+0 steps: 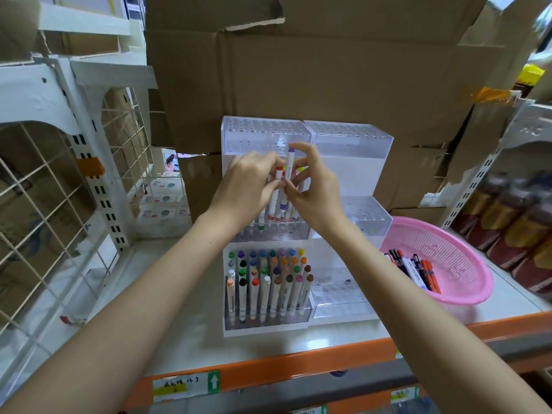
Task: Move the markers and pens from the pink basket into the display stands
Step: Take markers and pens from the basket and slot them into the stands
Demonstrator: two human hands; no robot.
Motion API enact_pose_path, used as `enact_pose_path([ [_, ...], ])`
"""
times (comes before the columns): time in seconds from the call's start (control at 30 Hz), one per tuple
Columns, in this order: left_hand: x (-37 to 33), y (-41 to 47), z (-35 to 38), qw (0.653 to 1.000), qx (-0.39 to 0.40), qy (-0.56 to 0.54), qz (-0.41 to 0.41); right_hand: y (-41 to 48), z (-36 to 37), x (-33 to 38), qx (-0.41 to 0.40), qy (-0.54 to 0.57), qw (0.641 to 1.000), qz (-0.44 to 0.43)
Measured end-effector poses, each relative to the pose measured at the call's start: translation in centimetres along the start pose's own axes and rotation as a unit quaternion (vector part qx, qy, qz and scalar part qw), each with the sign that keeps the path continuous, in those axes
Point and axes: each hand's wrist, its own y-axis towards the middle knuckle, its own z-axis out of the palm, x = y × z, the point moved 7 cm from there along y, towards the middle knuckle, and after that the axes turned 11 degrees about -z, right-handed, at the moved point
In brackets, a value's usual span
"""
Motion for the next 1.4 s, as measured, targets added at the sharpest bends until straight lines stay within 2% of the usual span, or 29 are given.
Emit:
enact_pose_path([
  [0.23,0.7,-0.8,0.4,0.996,-0.014,0.077,0.033,-0.2,-0.2,0.1,0.003,-0.002,1.0,0.01],
  [0.67,1.1,-1.8,-0.5,0.997,-0.013,0.063,0.029,-1.1,-0.4,0.3,-0.012,0.016,0.999,0.033],
  [0.87,1.9,-2.5,-1.1,0.999,-0.007,0.05,0.019,-1.7,0.7,0.3,0.051,0.004,0.998,0.03],
  [1.2,2.4,-2.7,-0.7,0.998,0.016,0.051,0.017,-2.5,1.0,-0.4,0.063,-0.015,0.997,0.049],
  [1.4,2.4,-2.8,-0.5,0.998,0.012,0.058,0.007,-2.2,0.2,0.4,0.015,-0.05,0.999,0.0],
])
